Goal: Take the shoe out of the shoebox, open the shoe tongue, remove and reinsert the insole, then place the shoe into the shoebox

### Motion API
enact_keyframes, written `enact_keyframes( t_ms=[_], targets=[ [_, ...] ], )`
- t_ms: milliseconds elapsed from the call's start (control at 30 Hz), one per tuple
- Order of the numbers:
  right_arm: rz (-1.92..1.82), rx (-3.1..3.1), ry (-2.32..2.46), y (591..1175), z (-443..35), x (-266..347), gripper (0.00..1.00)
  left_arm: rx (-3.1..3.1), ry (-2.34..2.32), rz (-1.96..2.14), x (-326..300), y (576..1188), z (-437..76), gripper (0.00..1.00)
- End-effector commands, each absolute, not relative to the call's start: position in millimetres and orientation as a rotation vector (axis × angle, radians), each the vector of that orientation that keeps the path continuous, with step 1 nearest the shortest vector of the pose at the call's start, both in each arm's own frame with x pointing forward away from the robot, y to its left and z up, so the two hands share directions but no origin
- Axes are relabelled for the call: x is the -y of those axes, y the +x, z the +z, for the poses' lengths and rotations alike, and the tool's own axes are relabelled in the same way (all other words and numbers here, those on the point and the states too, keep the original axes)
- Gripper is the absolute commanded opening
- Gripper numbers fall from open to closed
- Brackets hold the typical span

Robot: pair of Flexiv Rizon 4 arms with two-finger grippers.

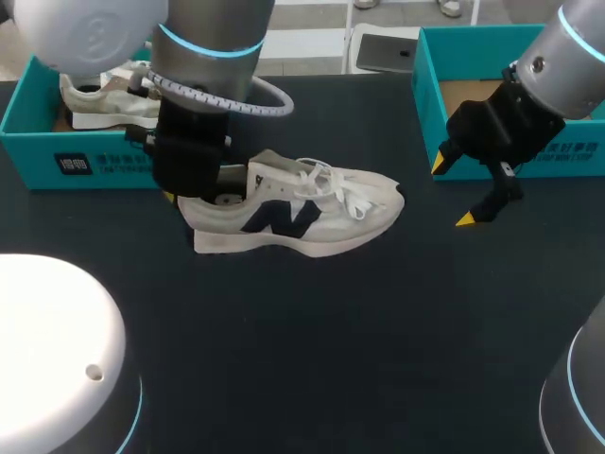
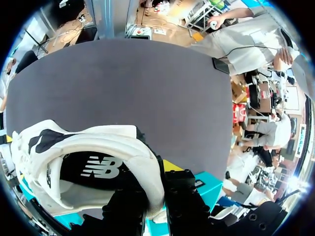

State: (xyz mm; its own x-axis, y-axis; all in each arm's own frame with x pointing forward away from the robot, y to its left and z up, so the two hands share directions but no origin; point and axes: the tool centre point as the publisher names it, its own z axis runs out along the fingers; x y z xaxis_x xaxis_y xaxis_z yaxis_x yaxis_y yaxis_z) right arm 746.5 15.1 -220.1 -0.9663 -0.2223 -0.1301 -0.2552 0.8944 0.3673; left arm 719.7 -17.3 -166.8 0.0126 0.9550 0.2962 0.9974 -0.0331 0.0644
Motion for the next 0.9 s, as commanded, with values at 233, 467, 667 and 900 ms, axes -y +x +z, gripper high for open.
enact_keyframes(
  t_ms=[233,467,667,900],
  targets=[
    [0.589,-2.975,-0.373,746,-221,-16,1.00,2.056,-2.099,-0.395,23,723,-165,0.00],
    [0.589,-2.975,-0.373,746,-221,-16,1.00,2.056,-2.099,-0.395,23,723,-165,0.00],
    [0.589,-2.975,-0.373,746,-221,-16,1.00,2.019,-2.073,-0.350,29,723,-188,0.00],
    [0.589,-2.975,-0.373,746,-221,-16,1.00,2.030,-2.001,-0.361,37,729,-231,0.00]
  ],
)
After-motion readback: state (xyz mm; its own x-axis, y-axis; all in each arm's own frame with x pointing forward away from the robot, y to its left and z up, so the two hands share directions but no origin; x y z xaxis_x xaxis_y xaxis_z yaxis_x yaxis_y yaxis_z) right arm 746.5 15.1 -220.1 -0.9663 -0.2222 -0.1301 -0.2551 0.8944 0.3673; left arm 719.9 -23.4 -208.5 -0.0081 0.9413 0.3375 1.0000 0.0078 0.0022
